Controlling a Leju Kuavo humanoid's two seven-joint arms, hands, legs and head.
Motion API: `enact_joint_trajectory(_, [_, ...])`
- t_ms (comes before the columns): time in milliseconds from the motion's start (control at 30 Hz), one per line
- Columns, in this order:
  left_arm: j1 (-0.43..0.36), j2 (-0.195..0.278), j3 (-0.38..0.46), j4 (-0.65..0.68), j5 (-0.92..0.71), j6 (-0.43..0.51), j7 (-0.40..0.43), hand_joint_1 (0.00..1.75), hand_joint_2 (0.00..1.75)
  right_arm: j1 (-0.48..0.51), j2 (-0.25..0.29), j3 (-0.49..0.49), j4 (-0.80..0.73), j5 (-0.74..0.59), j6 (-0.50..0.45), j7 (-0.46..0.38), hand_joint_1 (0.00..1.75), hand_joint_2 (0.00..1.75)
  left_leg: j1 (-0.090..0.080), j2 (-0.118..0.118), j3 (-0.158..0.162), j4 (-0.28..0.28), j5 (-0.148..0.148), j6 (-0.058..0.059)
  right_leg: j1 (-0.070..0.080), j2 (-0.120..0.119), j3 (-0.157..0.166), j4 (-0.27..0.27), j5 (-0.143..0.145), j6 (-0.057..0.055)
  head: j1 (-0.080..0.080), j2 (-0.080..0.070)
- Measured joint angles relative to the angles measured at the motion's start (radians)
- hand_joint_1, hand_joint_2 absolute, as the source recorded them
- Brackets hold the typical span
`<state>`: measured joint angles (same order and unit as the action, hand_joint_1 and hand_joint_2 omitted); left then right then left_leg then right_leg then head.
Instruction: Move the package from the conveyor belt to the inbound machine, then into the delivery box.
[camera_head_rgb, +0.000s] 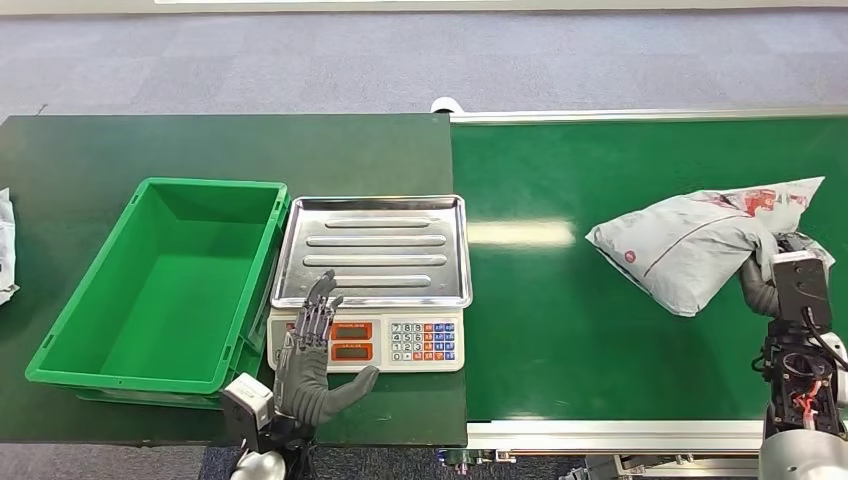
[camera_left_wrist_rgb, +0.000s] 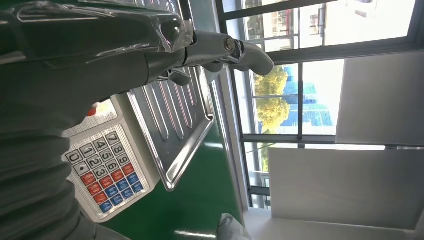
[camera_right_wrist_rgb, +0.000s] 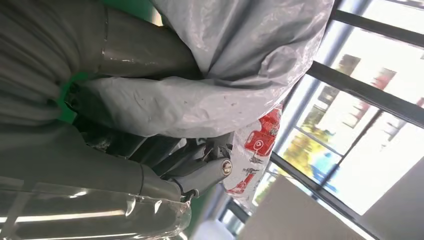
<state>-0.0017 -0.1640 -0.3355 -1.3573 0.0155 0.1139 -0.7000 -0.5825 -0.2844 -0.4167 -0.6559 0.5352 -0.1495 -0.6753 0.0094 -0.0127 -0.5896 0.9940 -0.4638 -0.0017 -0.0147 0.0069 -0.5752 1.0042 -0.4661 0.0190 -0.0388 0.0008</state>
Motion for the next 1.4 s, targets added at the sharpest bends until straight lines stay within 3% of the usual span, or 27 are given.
enact_joint_trajectory(133, [0.0, -0.002, -0.002, 0.0, -0.006, -0.004, 0.0, 0.0, 1.75, 0.086, 0.043, 0.053, -0.209, -0.075, -0.033, -0.005, 1.75, 1.75, 0.0, 0.0, -0.001, 0.0, 0.0, 0.0, 0.0, 0.0, -0.001, 0.0, 0.0, 0.0, 0.0, 0.0])
enact_joint_trajectory(267, [-0.006, -0.006, -0.003, 0.001, -0.007, -0.023, 0.0, 0.0, 1.75, 0.153, 0.071, 0.139, -0.384, -0.081, -0.145, -0.015, 1.75, 1.75, 0.0, 0.001, -0.001, 0.0, 0.0, 0.0, 0.0, 0.0, -0.001, 0.0, 0.0, 0.0, 0.0, 0.0])
enact_joint_trajectory(400, [-0.035, -0.01, -0.008, 0.01, -0.008, -0.042, 0.0, 0.0, 1.75, 0.216, 0.105, 0.295, -0.546, -0.026, -0.318, -0.022, 1.75, 1.75, 0.0, 0.003, 0.0, 0.0, 0.0, 0.0, 0.001, 0.002, -0.001, 0.0, 0.0, 0.0, 0.0, 0.0])
enact_joint_trajectory(567, [-0.056, -0.012, -0.019, 0.022, -0.012, -0.053, 0.0, 0.0, 1.75, 0.238, 0.156, 0.48, -0.628, 0.113, -0.409, -0.017, 1.75, 1.75, 0.001, 0.003, 0.0, -0.001, 0.0, 0.0, 0.001, 0.003, -0.001, 0.0, 0.0, -0.001, 0.0, 0.0])
enact_joint_trajectory(700, [-0.071, -0.014, -0.026, 0.031, -0.013, -0.067, 0.0, 0.0, 1.75, 0.218, 0.187, 0.6, -0.594, 0.301, -0.436, 0.016, 1.75, 1.75, 0.001, 0.002, 0.0, -0.001, 0.0, 0.0, 0.001, 0.002, -0.001, 0.0, 0.0, -0.001, 0.0, 0.0])
enact_joint_trajectory(900, [-0.104, -0.022, -0.033, 0.056, -0.013, -0.081, 0.0, 0.0, 1.75, 0.109, 0.23, 0.717, -0.397, 0.392, -0.407, 0.059, 1.75, 1.75, 0.001, 0.002, 0.0, 0.0, 0.001, 0.0, 0.001, 0.002, -0.001, 0.0, 0.0, 0.0, 0.0, 0.0])
enact_joint_trajectory(1200, [-0.121, -0.037, -0.043, 0.083, -0.017, -0.092, 0.0, 0.0, 1.75, -0.052, 0.282, 0.768, -0.071, 0.393, -0.273, 0.182, 1.75, 1.75, 0.001, 0.002, 0.001, 0.0, 0.001, 0.0, 0.001, 0.002, -0.001, 0.0, 0.0, -0.001, 0.0, 0.0])
enact_joint_trajectory(1300, [-0.129, -0.042, -0.043, 0.093, -0.021, -0.099, 0.0, 0.0, 1.75, -0.07, 0.294, 0.766, -0.023, 0.349, -0.24, 0.157, 1.75, 1.75, 0.001, 0.003, 0.001, 0.0, 0.0, 0.0, 0.001, 0.002, -0.001, 0.0, 0.0, -0.001, 0.0, 0.0])
enact_joint_trajectory(1400, [-0.141, -0.046, -0.043, 0.105, -0.027, -0.11, 0.0, 0.0, 1.75, -0.073, 0.306, 0.759, -0.01, 0.243, -0.149, 0.062, 1.75, 1.75, 0.001, 0.003, 0.001, 0.0, 0.0, 0.0, 0.001, 0.003, -0.001, 0.0, 0.0, -0.001, 0.0, 0.0])
